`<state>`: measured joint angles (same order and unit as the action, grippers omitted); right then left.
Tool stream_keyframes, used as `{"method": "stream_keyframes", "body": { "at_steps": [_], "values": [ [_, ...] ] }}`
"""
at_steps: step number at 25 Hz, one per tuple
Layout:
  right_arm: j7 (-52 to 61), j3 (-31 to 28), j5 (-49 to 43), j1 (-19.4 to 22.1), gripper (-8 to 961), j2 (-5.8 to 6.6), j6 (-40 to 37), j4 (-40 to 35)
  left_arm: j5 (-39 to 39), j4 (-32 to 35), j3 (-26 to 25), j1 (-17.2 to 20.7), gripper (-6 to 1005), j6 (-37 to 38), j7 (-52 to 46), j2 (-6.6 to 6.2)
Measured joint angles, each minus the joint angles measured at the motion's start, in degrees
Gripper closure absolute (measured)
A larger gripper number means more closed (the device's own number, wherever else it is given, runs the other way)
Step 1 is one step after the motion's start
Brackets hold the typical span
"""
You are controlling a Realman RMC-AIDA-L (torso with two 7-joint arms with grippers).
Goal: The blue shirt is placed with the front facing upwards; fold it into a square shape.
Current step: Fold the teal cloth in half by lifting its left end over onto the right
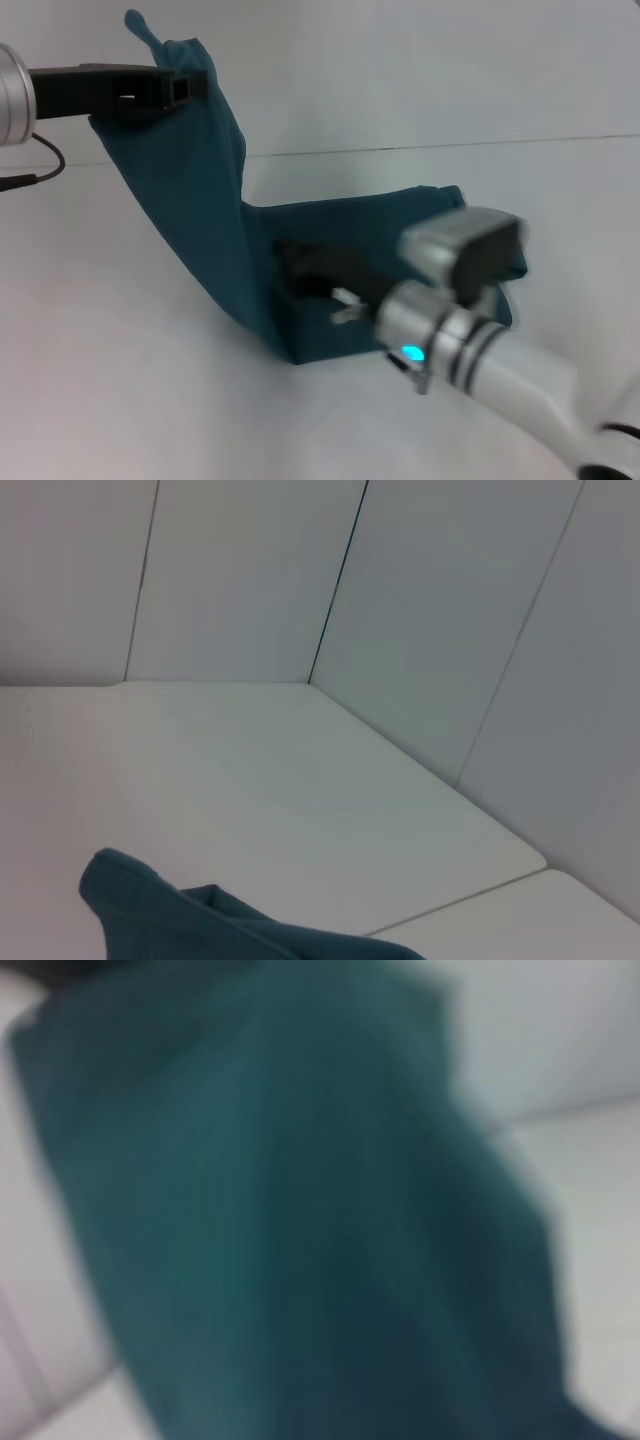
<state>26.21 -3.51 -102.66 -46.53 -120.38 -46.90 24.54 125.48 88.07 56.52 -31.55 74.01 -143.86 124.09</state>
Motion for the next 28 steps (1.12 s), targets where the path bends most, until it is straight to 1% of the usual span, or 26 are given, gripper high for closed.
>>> {"method": "stream_keyframes", "body": {
  "at_steps": [2, 4, 7, 10, 13, 19, 24, 28],
  "values": [
    [0.13, -1.60, 0.01, 3.17, 942, 0.10, -3.58, -0.85, 0.00, 0.00, -0.01, 0.01, 929, 0.01, 0.04, -0.04],
    [0.29, -2.14, -0.01, 4.22, 942, 0.09, -4.01, -1.21, 0.02, 0.01, -0.04, 0.05, 929, 0.01, 0.05, -0.07],
    [0.35, -2.01, -0.31, 2.88, 942, -0.14, -0.96, -1.22, 0.03, 0.20, 0.03, 0.07, 929, 0.02, 0.06, -0.02],
    [0.35, -2.35, -2.30, -0.40, 941, -0.56, 3.97, -0.80, 0.03, 0.24, 0.20, -0.01, 930, 0.04, 0.07, -0.01],
    [0.35, -2.48, -3.41, -3.33, 941, -0.68, 7.28, 0.29, 0.03, 0.28, 0.34, -0.09, 930, 0.13, 0.08, 0.01],
    [0.34, -2.52, -7.05, -6.21, 941, -0.78, 8.83, 2.77, -1.16, 0.49, 0.51, 0.01, 930, 0.26, 0.46, 0.01],
    [0.12, -3.32, -8.91, -6.41, 941, -0.97, 9.71, 3.99, -2.15, 0.52, 0.52, 0.17, 929, 0.26, 0.76, -0.06],
    [-0.05, -5.34, -8.95, -3.20, 941, -0.33, 7.56, 3.99, -2.18, 0.52, 0.53, 0.18, 929, 0.27, 0.78, -0.07]
  ]
}}
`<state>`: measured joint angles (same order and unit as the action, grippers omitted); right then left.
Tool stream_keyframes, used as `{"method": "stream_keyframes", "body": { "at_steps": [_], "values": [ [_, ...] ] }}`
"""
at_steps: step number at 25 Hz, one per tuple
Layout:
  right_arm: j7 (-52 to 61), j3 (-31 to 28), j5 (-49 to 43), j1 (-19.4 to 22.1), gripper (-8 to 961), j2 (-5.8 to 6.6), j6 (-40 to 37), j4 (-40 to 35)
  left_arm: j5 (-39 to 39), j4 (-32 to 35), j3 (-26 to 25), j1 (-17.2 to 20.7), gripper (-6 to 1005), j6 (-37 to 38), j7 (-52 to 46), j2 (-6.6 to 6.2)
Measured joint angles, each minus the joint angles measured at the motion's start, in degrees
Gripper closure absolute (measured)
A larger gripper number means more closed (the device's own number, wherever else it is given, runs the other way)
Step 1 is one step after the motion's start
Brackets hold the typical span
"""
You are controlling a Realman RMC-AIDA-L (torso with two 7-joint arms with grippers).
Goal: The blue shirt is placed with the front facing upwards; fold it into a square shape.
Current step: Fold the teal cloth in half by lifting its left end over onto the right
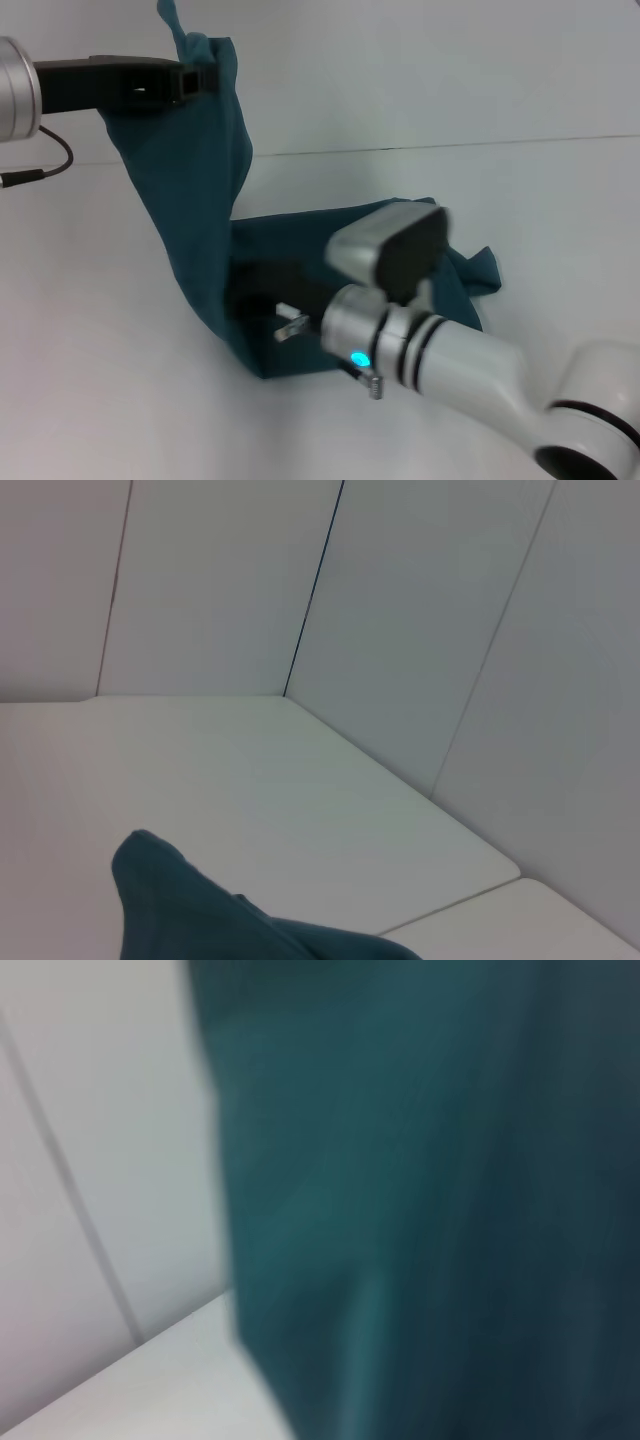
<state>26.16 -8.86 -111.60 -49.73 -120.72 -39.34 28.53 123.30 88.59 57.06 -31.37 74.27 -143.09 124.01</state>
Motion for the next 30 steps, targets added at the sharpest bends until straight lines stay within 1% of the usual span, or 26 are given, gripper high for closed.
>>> {"method": "stream_keyframes", "body": {
  "at_steps": [6, 9, 11, 15, 19, 23, 30],
  "values": [
    [1.05, -4.52, 0.18, 9.38, 940, 0.89, -8.89, -3.63, 0.05, -0.29, 0.08, 0.07, 932, -0.01, 0.07, 0.00],
    [2.28, -7.58, 0.42, 13.58, 940, 0.85, -14.82, -7.86, 0.01, -0.58, 0.71, 0.41, 933, -0.15, 0.31, 0.13],
    [2.56, -10.04, 0.45, 15.35, 940, 0.70, -17.92, -10.55, -0.12, -0.95, 1.35, 0.57, 933, -0.44, 0.38, 0.27],
    [4.03, -14.48, 0.56, 16.83, 940, 0.88, -20.16, -15.12, -1.35, -2.76, 3.18, 0.76, 933, -1.79, 0.75, 0.34],
    [6.09, -16.99, 0.60, 17.05, 940, 0.94, -20.90, -19.17, -3.84, -5.42, 6.05, 1.02, 933, -4.58, 1.70, 0.35],
    [6.53, -18.50, 0.64, 17.18, 940, 0.94, -20.97, -21.45, -6.35, -9.94, 9.87, 0.82, 933, -9.44, 2.62, 0.35],
    [9.97, -19.51, 0.69, 17.62, 939, 0.93, -21.07, -25.30, -11.89, -17.87, 18.41, -0.32, 932, -20.05, 4.84, 0.42]
  ]
}}
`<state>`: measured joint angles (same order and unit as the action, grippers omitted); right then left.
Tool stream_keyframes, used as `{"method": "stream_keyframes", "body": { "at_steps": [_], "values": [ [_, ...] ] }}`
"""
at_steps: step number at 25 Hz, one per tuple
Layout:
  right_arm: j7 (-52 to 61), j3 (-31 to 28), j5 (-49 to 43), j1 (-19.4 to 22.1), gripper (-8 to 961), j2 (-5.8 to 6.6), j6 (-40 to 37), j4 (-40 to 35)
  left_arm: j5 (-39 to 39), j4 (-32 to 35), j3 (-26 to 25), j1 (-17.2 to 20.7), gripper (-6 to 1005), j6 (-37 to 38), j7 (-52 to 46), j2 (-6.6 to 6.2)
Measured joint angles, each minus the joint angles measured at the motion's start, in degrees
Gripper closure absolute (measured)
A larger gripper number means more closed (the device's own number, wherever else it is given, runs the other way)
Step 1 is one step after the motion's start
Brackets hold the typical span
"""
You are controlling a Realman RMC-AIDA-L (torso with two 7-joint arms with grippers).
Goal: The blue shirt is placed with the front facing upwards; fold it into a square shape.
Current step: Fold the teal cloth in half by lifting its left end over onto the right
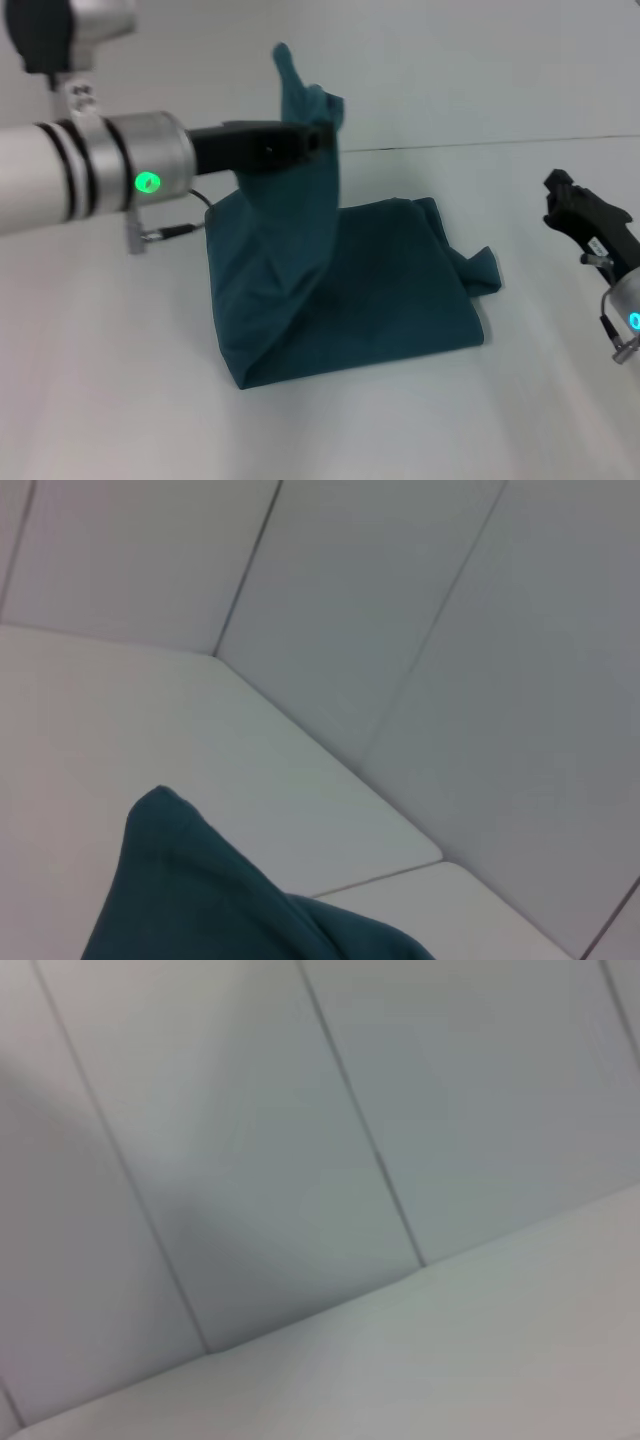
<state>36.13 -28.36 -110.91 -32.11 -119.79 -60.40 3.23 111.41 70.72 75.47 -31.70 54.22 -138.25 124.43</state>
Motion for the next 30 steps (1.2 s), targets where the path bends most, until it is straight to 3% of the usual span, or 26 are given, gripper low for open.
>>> {"method": "stream_keyframes", "body": {
  "at_steps": [2, 12, 17, 24, 30],
  "values": [
    [1.52, -0.08, 0.00, 0.23, 939, 0.00, -0.04, -1.19, -1.59, -3.63, 4.53, -1.05, 932, -4.84, 0.50, 0.06],
    [3.58, -0.20, 0.00, 0.64, 939, 0.09, 0.02, -3.27, -7.91, -14.22, 16.84, -5.73, 932, -18.47, 3.53, 0.20],
    [3.75, -0.20, -0.01, 0.65, 939, 0.09, 0.32, -3.45, -15.90, -20.51, 23.80, -8.39, 932, -25.38, 7.92, 0.19],
    [5.36, -0.20, -0.01, 0.65, 938, 0.12, 0.46, -3.60, -31.16, -25.45, 31.81, -10.75, 923, -28.75, 20.28, 0.20],
    [5.53, -0.20, 0.28, 0.71, 938, 0.18, 0.54, -3.72, -40.06, -25.23, 35.08, -10.93, 866, -28.94, 29.31, 0.20]
  ]
}}
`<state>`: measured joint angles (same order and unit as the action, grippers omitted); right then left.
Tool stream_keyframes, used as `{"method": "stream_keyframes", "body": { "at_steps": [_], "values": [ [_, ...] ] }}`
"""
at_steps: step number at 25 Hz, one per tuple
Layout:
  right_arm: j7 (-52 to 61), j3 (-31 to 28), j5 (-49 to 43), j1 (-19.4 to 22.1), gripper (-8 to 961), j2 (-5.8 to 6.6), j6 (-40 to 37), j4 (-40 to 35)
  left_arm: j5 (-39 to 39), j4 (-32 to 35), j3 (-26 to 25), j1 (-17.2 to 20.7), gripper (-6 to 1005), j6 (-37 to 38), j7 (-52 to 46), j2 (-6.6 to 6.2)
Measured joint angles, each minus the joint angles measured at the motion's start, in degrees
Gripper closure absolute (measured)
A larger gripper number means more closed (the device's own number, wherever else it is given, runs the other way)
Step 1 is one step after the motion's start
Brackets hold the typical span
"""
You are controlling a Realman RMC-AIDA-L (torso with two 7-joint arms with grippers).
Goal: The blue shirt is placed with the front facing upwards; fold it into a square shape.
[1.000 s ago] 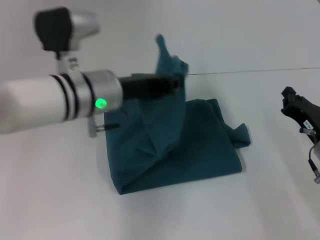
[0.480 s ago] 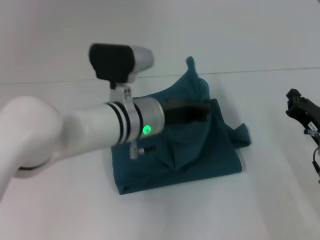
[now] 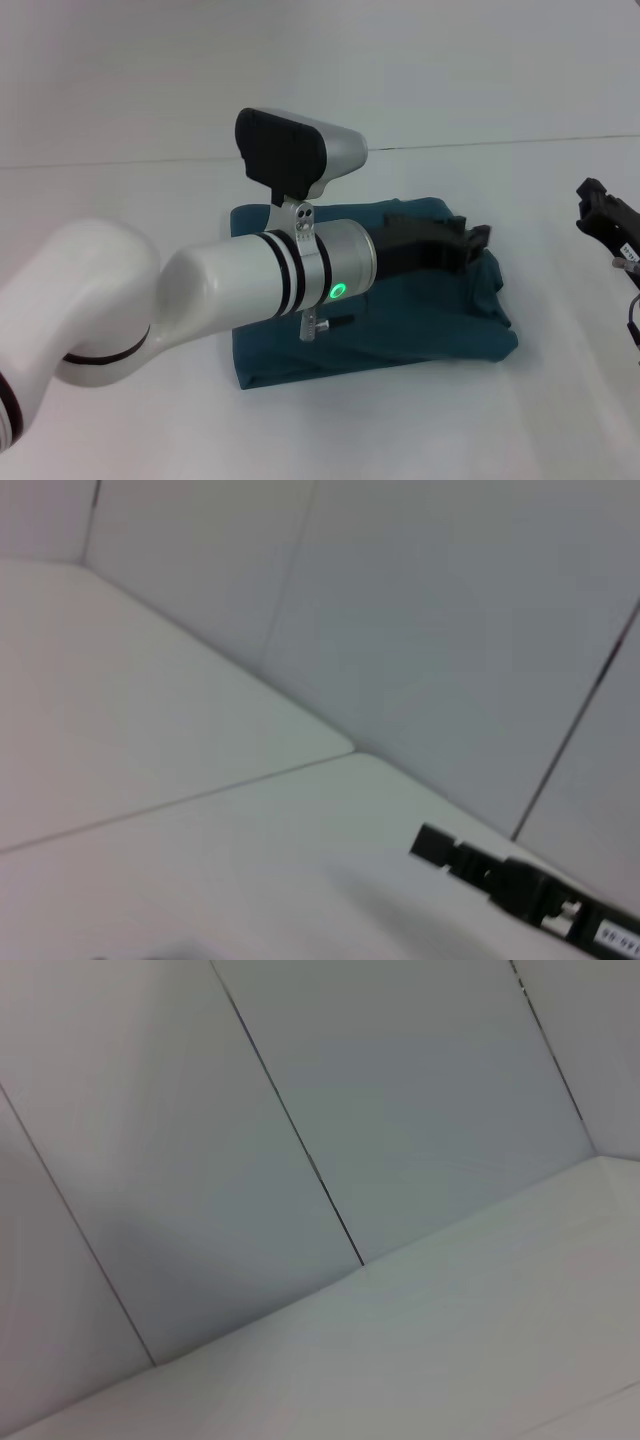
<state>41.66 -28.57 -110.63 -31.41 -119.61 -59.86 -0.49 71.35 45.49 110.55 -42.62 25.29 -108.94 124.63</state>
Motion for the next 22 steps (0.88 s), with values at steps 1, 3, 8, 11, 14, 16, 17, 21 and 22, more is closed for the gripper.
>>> {"method": "stream_keyframes", "body": {
  "at_steps": [1, 3, 8, 11, 14, 16, 17, 21, 22],
  "values": [
    [0.01, 0.00, 0.01, 0.08, 938, 0.00, 0.01, 0.00, -0.78, 0.12, 0.02, 0.00, 857, 0.09, 1.10, 0.00],
    [0.51, 0.10, 0.02, 0.24, 938, 0.02, 0.01, -0.11, -2.27, 0.57, -0.01, 0.04, 838, 0.27, 3.48, 0.00],
    [7.85, 2.09, -0.87, 0.76, 921, 0.11, -2.40, -4.03, -2.56, 2.88, -2.05, 2.77, 654, 0.42, 10.89, 0.01],
    [13.53, 6.62, -2.14, 1.39, 904, 0.16, -7.91, -9.49, -2.15, 5.84, -6.32, 7.23, 514, 3.91, 17.76, 0.00],
    [21.19, 13.32, -4.26, 1.96, 887, 0.23, -15.15, -18.10, 0.18, 7.00, -16.57, 11.02, 371, 16.82, 22.05, -0.18],
    [26.99, 18.83, -6.17, 2.20, 876, 0.33, -20.83, -24.92, 4.51, 6.77, -23.39, 11.92, 321, 25.83, 21.70, -0.48],
    [29.08, 21.53, -7.23, 2.27, 870, 0.41, -23.39, -27.88, 8.01, 6.70, -27.32, 12.32, 296, 30.41, 21.13, -0.58],
    [37.54, 32.76, -10.79, 2.21, 848, 0.81, -32.11, -39.08, 15.35, 7.62, -33.21, 14.74, 195, 35.53, 20.74, -0.39],
    [39.38, 35.11, -11.46, 2.14, 842, 0.78, -33.51, -41.45, 16.73, 7.96, -33.71, 15.35, 170, 35.72, 20.86, -0.34]
  ]
}}
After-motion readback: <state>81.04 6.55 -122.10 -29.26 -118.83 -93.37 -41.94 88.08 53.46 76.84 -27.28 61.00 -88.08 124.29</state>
